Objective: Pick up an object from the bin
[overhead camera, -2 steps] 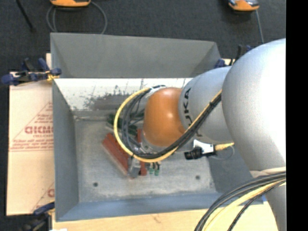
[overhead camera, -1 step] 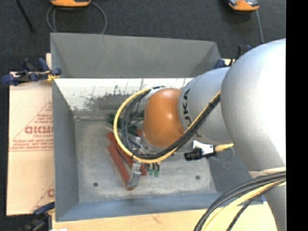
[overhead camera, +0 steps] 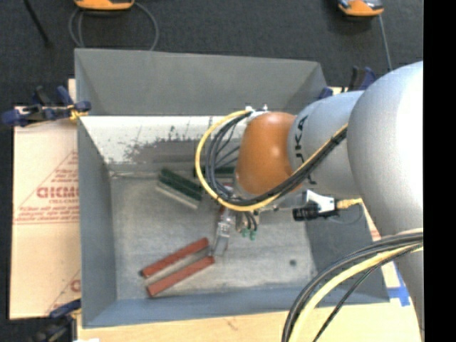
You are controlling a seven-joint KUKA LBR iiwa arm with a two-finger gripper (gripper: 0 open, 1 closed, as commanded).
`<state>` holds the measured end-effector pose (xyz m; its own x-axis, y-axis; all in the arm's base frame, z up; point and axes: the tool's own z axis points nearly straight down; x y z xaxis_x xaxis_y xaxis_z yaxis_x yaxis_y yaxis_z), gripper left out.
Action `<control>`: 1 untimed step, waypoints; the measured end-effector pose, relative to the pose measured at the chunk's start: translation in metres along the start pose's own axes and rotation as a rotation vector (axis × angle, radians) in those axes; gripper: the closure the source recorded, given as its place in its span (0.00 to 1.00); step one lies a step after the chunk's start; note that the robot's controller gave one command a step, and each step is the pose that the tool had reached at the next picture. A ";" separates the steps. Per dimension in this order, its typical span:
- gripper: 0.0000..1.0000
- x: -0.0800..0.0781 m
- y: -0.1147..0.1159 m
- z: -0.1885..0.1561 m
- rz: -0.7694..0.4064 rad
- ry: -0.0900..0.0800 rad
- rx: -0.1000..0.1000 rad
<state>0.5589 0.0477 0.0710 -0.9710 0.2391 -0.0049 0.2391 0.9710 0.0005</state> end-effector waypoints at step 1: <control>0.00 -0.092 -0.046 -0.067 -0.156 -0.011 0.002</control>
Offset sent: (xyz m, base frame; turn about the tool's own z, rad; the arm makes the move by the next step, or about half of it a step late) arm 0.0729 -0.0612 0.0625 -0.1605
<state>0.6364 -0.0191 0.1383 -0.9962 0.0853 -0.0154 0.0854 0.9963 -0.0030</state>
